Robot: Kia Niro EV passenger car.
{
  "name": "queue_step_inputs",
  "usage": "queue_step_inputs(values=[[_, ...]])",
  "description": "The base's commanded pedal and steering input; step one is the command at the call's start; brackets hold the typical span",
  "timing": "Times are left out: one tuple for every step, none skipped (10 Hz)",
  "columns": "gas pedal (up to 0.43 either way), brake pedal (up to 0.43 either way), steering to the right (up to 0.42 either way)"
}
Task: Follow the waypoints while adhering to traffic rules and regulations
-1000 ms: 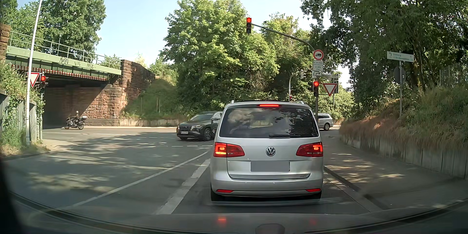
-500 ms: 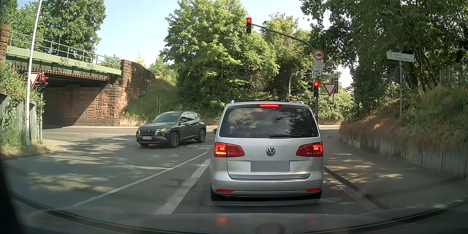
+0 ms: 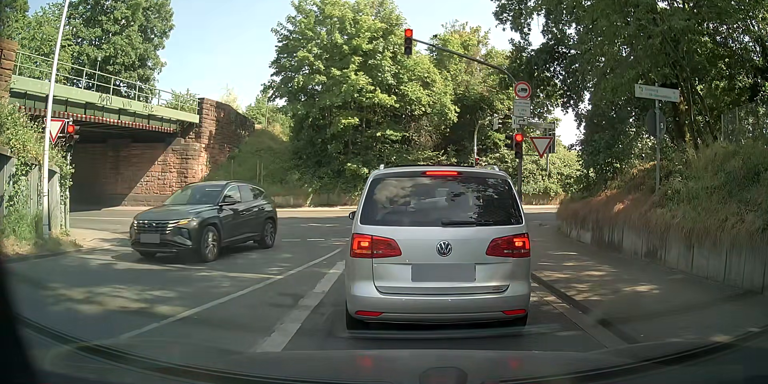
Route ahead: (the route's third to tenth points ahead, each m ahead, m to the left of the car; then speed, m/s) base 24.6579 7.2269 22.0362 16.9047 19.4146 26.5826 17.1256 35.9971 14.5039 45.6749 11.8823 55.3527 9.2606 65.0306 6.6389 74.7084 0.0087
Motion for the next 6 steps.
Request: queue_step_inputs(values=[[0.0,0.207,0.005],[0.0,0.207,0.006],[0.0,0.207,0.006],[0.0,0.207,0.005],[0.0,0.207,0.005],[0.0,0.207,0.005]])
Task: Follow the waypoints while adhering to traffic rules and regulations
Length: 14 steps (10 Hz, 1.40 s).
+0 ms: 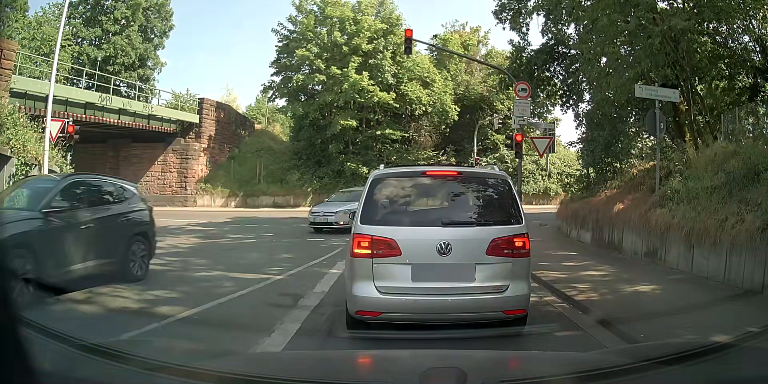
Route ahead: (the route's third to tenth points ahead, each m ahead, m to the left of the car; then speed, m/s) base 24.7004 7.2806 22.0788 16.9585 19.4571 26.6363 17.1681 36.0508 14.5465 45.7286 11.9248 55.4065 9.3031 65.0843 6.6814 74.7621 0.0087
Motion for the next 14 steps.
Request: queue_step_inputs(values=[[0.0,0.207,0.005],[0.0,0.207,0.005],[0.0,0.207,0.005],[0.0,0.207,0.005],[0.0,0.207,0.005],[0.0,0.207,0.006],[0.0,0.207,0.005],[0.0,0.207,0.005],[0.0,0.207,0.006],[0.0,0.207,0.005],[0.0,0.207,0.005],[0.0,0.207,0.005],[0.0,0.207,0.006],[0.0,0.207,0.005]])
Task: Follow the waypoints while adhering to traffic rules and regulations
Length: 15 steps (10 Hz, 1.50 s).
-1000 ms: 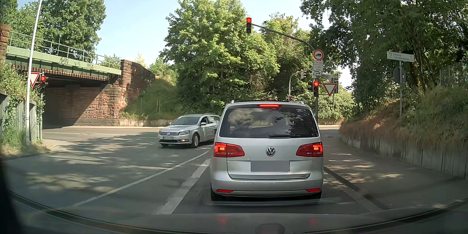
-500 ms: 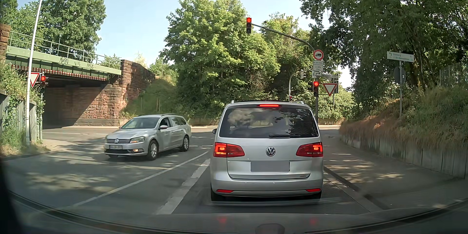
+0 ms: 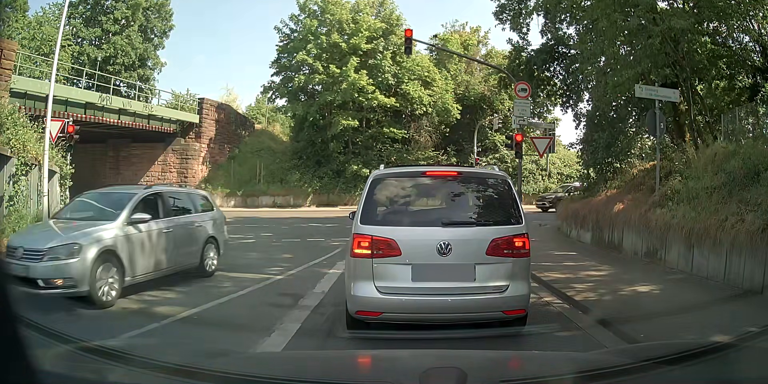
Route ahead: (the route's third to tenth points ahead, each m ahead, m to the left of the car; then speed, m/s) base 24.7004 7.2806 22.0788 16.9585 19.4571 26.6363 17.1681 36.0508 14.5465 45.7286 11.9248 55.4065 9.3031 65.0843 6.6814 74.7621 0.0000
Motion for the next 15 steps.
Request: queue_step_inputs(values=[[0.0,0.207,0.005],[0.0,0.207,0.005],[0.0,0.207,0.005],[0.0,0.207,0.005],[0.0,0.207,0.005],[0.0,0.207,0.005],[0.0,0.207,0.005],[0.0,0.207,0.005],[0.0,0.207,0.005],[0.0,0.207,0.006],[0.0,0.207,0.005],[0.0,0.207,0.006],[0.0,0.207,0.005],[0.0,0.207,0.005],[0.0,0.207,0.005]])
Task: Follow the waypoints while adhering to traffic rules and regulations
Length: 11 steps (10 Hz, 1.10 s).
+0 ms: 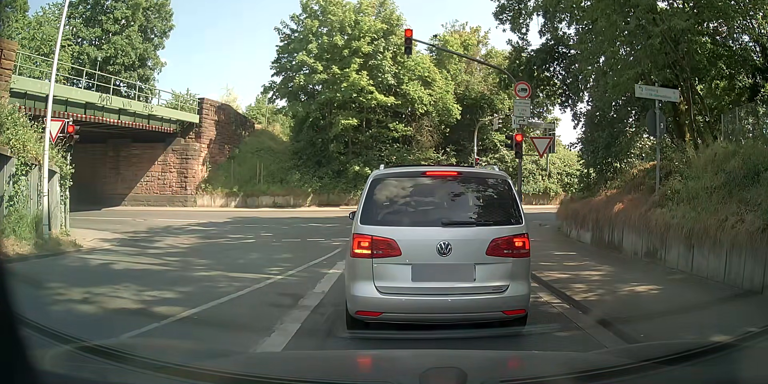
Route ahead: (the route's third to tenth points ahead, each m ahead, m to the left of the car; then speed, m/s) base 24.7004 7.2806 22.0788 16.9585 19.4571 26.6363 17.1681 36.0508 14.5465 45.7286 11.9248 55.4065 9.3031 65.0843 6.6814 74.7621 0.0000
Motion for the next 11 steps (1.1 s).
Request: queue_step_inputs(values=[[0.0,0.207,0.005],[0.0,0.207,0.005],[0.0,0.207,0.005],[0.0,0.207,0.006],[0.0,0.207,0.005],[0.0,0.207,0.005],[0.0,0.207,0.005],[0.0,0.207,0.005],[0.0,0.207,0.005],[0.0,0.207,0.005],[0.0,0.207,0.005]])
